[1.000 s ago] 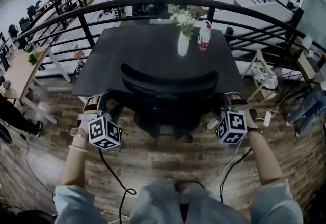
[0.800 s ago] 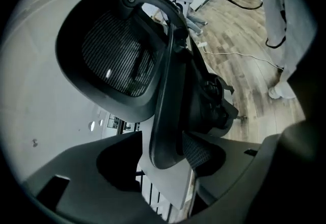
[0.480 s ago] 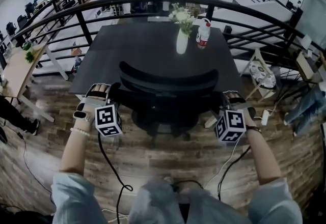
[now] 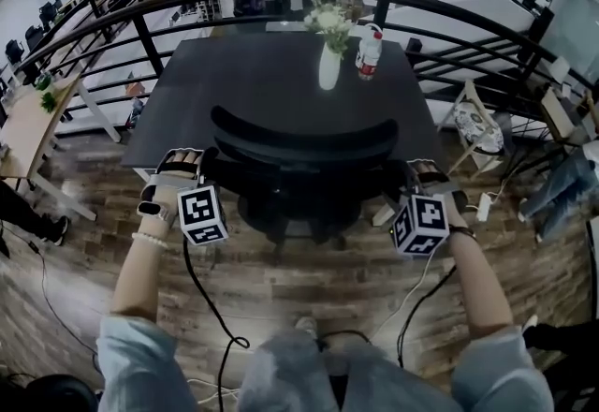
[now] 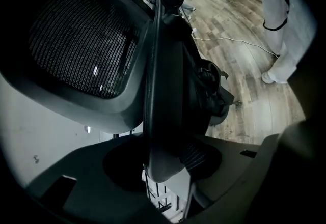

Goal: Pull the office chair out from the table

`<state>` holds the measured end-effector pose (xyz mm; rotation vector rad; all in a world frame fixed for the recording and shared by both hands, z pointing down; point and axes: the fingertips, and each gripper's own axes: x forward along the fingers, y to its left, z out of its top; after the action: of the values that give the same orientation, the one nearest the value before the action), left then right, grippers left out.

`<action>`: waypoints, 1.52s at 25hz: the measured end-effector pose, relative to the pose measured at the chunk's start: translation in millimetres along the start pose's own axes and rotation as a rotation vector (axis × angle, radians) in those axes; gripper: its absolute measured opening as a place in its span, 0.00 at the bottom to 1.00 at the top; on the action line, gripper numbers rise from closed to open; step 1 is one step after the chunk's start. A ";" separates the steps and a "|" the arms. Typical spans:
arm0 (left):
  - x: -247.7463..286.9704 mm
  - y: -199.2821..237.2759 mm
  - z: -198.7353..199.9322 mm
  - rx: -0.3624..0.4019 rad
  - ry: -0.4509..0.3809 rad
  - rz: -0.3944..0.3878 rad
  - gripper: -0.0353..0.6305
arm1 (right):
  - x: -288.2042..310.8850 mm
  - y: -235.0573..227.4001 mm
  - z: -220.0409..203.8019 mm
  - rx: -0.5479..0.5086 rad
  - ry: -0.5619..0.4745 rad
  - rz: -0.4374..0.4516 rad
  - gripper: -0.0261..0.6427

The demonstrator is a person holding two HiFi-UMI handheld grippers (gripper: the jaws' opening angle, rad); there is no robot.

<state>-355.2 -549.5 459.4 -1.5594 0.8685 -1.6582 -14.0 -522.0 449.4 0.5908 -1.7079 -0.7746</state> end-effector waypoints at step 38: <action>-150.8 -99.1 9.9 -0.080 0.147 -0.013 0.34 | -132.1 117.2 20.3 0.032 -0.140 -0.038 0.31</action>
<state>-343.2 -369.1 462.6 -1.5133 1.0133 -1.7846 1.0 -344.9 449.8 0.6040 -1.8451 -0.8332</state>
